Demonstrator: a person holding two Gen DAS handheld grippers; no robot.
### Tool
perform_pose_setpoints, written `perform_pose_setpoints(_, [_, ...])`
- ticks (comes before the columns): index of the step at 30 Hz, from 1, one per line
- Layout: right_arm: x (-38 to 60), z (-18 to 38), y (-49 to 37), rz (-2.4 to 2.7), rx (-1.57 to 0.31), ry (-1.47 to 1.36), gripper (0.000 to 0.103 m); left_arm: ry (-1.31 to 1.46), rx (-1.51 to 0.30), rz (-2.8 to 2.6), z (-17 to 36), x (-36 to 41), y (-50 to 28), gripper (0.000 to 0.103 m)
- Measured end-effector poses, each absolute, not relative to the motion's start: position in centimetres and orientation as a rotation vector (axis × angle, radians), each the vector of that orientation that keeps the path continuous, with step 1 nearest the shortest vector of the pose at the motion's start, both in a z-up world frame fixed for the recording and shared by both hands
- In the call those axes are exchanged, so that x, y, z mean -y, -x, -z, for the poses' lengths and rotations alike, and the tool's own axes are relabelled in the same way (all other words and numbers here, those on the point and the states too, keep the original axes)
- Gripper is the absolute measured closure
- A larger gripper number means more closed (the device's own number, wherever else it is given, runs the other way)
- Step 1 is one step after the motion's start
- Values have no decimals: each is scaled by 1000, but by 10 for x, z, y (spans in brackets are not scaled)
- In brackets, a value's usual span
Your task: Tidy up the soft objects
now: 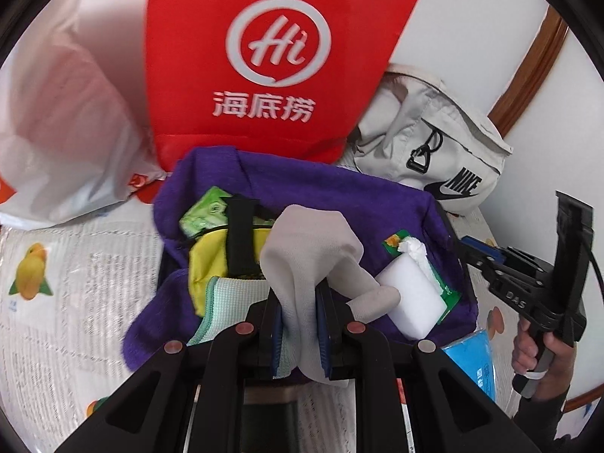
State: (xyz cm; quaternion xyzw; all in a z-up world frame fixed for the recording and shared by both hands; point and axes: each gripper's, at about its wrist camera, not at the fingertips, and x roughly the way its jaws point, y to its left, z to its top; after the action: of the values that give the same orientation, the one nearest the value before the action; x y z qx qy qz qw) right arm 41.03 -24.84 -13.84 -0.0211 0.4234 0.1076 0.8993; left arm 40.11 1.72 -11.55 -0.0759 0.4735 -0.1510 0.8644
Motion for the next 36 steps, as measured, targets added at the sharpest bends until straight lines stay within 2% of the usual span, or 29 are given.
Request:
perform_pose_setpoints(10, [249, 163, -424, -214, -957, 27, 82, 108, -1081, 361, 141, 19, -429, 88])
perform_pose_setpoints(20, [255, 170, -430, -222, -984, 5, 81, 138, -1125, 353, 155, 25, -443, 81])
perform_pose_setpoints(22, [256, 170, -430, -230, -996, 1, 75, 142, -1128, 357, 154, 25, -441, 74])
perform_pose_setpoints(23, [256, 169, -429, -234, -1001, 4, 67, 142, -1127, 362, 153, 25, -440, 70])
perform_pose_setpoints(24, [256, 167, -428, -237, -991, 6, 65, 137, -1123, 365, 152, 26, -438, 63])
perform_pose_setpoints(25, [255, 165, -426, -238, -985, 8, 65, 130, -1117, 362, 151, 29, -436, 58])
perform_pose_setpoints(32, [250, 146, -407, -253, -952, 38, 60, 100, -1102, 321, 139, 25, -424, 42])
perform_pose_setpoints(35, [249, 137, -394, -257, -936, 50, 60, 87, -1087, 301, 130, 18, -416, 32])
perform_pose_setpoints(36, [248, 134, -390, -261, -932, 55, 60, 78, -1085, 295, 127, 16, -413, 26])
